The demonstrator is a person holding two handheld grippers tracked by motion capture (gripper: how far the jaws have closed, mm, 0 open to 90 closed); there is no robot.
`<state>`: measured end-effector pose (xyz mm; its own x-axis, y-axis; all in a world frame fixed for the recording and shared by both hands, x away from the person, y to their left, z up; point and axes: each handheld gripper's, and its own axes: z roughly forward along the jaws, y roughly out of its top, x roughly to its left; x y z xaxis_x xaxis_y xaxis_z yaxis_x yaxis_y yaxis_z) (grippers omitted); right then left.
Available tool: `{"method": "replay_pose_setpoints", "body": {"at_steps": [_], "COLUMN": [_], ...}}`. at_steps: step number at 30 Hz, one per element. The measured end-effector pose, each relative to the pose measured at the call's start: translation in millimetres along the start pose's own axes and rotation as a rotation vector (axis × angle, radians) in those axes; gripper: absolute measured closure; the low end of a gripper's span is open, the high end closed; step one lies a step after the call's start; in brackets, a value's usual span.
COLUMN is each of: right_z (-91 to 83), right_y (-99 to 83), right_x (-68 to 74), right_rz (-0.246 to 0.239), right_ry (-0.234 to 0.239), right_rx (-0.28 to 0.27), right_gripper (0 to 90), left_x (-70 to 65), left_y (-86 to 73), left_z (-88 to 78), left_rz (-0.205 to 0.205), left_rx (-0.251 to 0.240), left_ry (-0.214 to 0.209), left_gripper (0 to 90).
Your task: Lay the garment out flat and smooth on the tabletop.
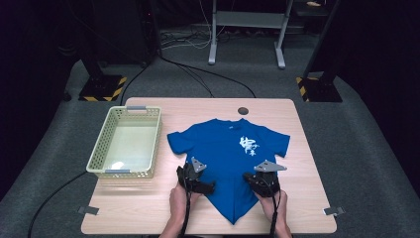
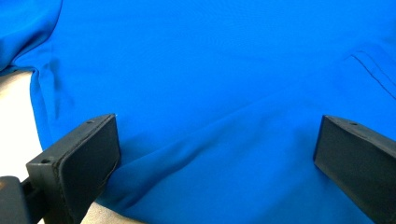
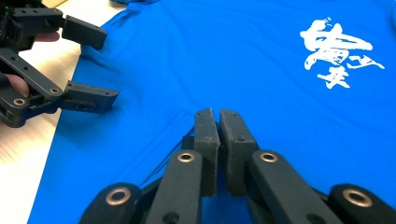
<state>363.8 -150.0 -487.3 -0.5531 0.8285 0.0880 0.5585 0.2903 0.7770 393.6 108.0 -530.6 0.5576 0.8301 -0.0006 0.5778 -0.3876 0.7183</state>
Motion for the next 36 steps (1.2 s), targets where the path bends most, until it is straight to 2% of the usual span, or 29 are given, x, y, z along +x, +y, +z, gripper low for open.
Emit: {"method": "replay_pose_setpoints", "body": {"at_steps": [17,36], "right_z": [-12.8,-31.4], "right_y": [-2.4,-17.2], "right_x": [-0.4,-4.9], "right_rz": [0.009,0.021], "right_ry": [-0.01,-0.041], "right_rx": [-0.023,-0.04], "right_gripper": [86.4,86.3], "left_x": [-0.1,-0.1], "left_y": [0.1,0.3], "left_z": [0.1,0.2], "left_rz": [-0.001,-0.002], "left_rx": [0.0,0.0], "left_ry": [0.001,0.002], "left_gripper": [0.0,0.0]}}
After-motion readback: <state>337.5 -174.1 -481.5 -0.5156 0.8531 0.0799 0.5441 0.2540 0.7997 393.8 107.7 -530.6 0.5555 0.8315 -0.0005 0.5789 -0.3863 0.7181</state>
